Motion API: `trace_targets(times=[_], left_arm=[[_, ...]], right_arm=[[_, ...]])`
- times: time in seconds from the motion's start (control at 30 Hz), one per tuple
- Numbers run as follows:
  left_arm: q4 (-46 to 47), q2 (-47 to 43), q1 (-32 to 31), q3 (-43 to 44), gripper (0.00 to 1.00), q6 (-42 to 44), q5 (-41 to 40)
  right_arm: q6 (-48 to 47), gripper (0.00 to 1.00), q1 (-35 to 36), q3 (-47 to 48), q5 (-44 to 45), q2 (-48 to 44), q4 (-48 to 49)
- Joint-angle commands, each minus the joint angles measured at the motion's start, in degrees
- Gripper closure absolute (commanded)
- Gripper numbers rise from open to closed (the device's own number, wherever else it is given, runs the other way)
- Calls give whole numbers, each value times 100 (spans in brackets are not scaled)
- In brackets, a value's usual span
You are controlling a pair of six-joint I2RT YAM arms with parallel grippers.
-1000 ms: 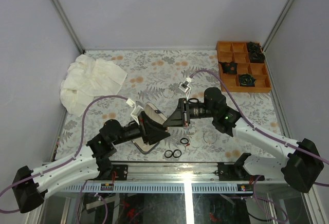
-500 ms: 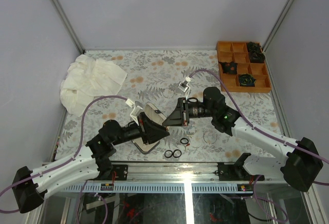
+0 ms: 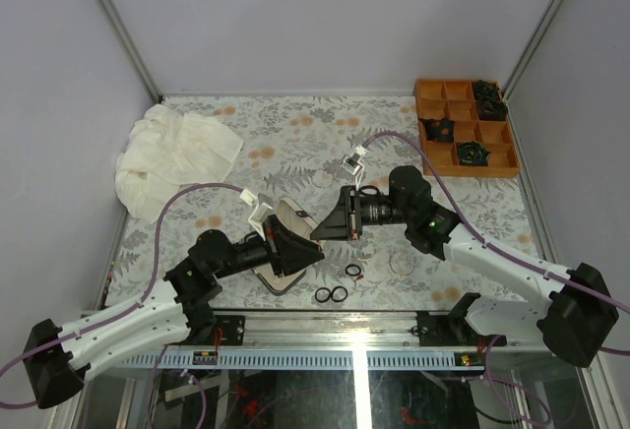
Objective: Organize the mixed jewelry
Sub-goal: Place the jewelry in the jewelry box.
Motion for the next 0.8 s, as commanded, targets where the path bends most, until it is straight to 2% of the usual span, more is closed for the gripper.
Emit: trace_targets(times=[0.0, 0.47, 0.77], left_arm=[[186, -44, -32, 67, 71, 27, -80], [219, -40, -29, -8, 71, -69, -78], [173, -21, -31, 8, 85, -78, -78]], right_arm=[[-99, 85, 45, 318, 36, 7, 196], [-226, 85, 44, 368, 95, 25, 55], [-236, 85, 39, 380, 105, 34, 47]])
